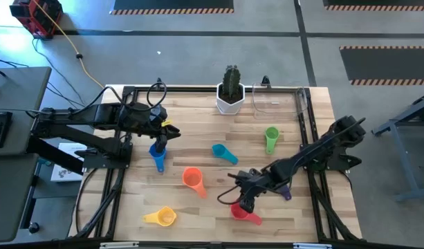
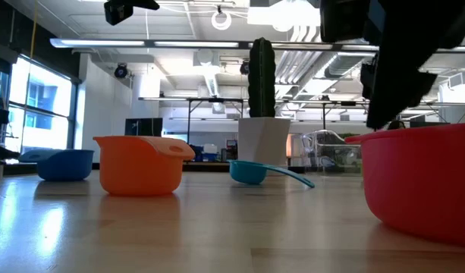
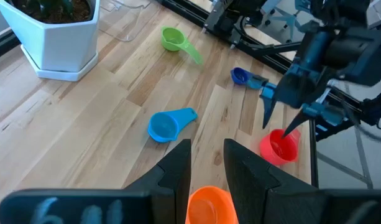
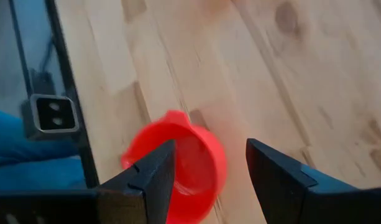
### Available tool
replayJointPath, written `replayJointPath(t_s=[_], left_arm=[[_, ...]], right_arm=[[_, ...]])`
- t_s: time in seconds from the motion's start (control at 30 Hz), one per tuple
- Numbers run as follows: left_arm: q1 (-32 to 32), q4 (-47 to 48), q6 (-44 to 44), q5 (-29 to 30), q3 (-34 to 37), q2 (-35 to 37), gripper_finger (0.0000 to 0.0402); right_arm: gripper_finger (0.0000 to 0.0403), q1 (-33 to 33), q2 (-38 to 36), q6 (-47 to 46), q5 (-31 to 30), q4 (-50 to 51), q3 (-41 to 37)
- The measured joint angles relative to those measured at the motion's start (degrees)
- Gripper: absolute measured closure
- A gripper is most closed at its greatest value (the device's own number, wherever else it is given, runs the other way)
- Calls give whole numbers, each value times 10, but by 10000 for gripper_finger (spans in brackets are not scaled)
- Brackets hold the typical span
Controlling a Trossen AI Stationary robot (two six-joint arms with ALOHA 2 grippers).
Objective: Nest measuring cups in basket
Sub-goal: Put the light red measuring cup on top of the orange measuring cup
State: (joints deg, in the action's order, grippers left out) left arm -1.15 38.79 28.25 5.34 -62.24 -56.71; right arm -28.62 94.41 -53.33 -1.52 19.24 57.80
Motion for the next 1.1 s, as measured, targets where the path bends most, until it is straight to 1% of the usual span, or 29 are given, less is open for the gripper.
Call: replayJointPath(t_s=[0.13, 0.4, 0.63, 0.7, 0.83, 1.1], left_arm=[[0, 0, 0, 0, 0, 0, 316], [0, 0, 0, 0, 0, 0, 316], [0, 0, 0, 0, 0, 0, 316], [0, 0, 0, 0, 0, 0, 316], [0, 0, 0, 0, 0, 0, 316], [0, 0, 0, 0, 0, 0, 316]], right_arm=[[215, -4, 18, -19, 13, 7, 0], [215, -12, 37, -22, 26, 12, 0], [216, -12, 42, -40, 31, 29, 0], [222, -12, 42, -49, 31, 30, 0], [261, -12, 42, -52, 31, 32, 0], [371, -11, 42, -52, 35, 27, 0]])
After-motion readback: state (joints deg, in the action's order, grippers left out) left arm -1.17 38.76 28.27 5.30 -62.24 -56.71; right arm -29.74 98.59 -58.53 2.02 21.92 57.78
